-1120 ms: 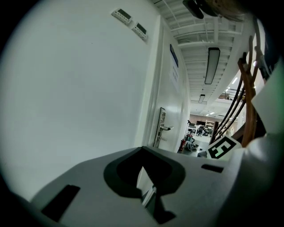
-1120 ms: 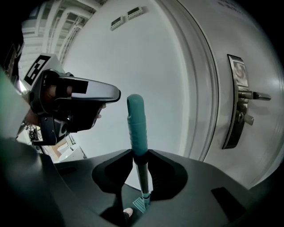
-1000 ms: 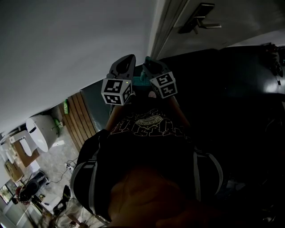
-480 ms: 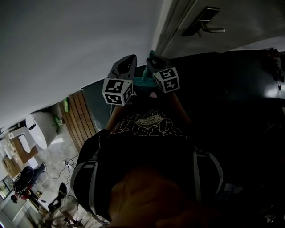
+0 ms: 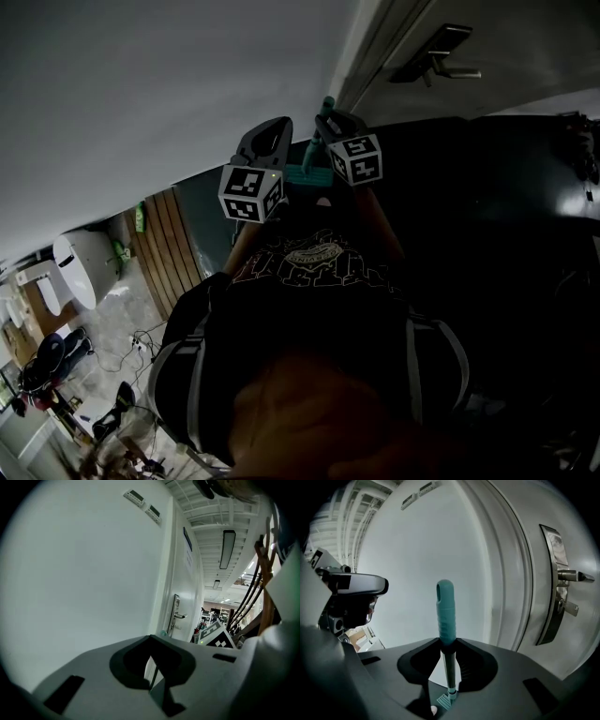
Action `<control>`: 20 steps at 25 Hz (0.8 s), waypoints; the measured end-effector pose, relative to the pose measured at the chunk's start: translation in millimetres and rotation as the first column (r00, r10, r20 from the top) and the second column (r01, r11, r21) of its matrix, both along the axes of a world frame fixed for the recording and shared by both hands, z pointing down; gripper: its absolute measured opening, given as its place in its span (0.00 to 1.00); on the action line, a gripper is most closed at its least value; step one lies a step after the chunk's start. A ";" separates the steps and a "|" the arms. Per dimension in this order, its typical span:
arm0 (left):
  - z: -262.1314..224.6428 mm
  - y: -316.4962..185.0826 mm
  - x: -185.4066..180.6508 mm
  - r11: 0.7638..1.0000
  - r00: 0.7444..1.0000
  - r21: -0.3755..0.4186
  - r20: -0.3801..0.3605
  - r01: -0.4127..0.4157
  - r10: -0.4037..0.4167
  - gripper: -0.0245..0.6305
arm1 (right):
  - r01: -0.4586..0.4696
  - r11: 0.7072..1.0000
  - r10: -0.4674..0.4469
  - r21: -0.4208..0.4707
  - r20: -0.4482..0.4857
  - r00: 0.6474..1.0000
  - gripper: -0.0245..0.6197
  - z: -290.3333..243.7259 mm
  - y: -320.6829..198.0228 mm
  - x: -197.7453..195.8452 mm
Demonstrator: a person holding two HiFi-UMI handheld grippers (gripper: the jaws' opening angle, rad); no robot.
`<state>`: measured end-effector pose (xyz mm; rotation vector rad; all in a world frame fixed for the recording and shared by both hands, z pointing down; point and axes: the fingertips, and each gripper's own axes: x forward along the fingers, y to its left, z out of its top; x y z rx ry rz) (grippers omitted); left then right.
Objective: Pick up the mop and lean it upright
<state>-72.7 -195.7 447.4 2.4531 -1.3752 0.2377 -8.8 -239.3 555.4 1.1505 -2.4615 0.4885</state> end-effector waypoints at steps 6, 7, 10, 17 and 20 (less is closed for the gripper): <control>0.1 -4.4 0.0 1.000 1.000 -0.008 0.000 0.001 -0.001 0.11 | -0.039 0.999 0.039 0.000 0.006 0.999 0.21 2.3 -20.3 6.4; 0.4 -5.3 1.5 1.000 1.000 -0.010 0.003 0.001 -0.001 0.11 | -0.047 0.999 0.047 0.000 0.008 0.999 0.21 2.6 -23.8 9.3; 2.0 -8.6 4.4 1.000 1.000 -0.014 0.003 0.001 -0.001 0.11 | -0.067 0.998 0.067 -0.003 0.011 0.998 0.21 4.4 -34.1 16.0; 5.0 -15.1 -4.0 1.000 1.000 -0.013 0.005 0.013 -0.013 0.11 | -0.109 0.994 0.109 -0.012 0.023 0.994 0.21 11.5 -53.8 17.5; 11.3 -20.6 -6.4 1.000 1.000 -0.015 0.008 0.019 -0.019 0.11 | -0.125 0.992 0.126 -0.016 0.026 0.992 0.21 18.9 -64.8 19.5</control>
